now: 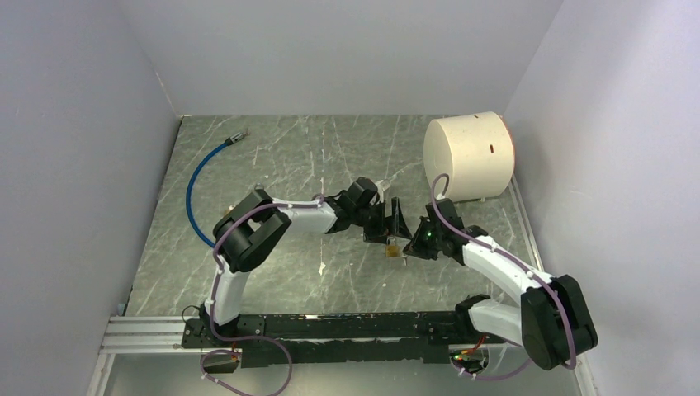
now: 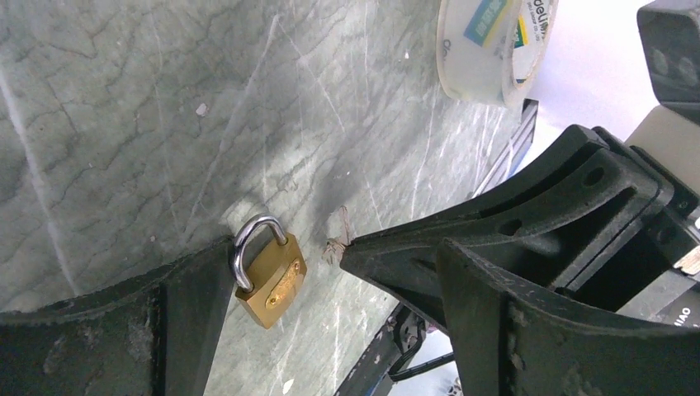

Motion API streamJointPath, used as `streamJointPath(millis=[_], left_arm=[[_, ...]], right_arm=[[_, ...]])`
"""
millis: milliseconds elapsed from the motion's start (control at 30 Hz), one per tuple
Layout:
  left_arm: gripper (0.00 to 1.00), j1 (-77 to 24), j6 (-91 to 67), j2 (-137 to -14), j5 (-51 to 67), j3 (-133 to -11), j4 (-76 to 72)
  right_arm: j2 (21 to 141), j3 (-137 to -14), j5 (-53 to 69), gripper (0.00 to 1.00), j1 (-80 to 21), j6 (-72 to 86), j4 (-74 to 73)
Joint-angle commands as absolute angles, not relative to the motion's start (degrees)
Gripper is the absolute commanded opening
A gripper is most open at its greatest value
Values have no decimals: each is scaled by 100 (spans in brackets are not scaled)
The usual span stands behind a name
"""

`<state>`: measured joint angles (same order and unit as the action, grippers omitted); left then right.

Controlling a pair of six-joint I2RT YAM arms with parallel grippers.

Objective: Lock with the key
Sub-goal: Place the lock at the center of the board, then place the key at the center of the board.

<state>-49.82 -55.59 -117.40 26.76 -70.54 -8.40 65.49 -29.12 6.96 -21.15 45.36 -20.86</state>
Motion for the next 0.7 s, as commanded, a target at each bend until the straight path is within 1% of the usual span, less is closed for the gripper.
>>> streamJointPath(millis=[0, 400, 667], left_arm=[[94, -5105, -5184, -11589, 2027, -7215, -194], [94, -5098, -5166, -11334, 1725, -7237, -169], [94, -5087, -5036, -10958, 1306, -7236, 167]], right_arm=[[6307, -2814, 804, 0, -2059, 4614, -1876], [6231, -2726, 944, 0, -2048, 4596, -1820], [6268, -2645, 1040, 0, -2047, 4610, -1667]])
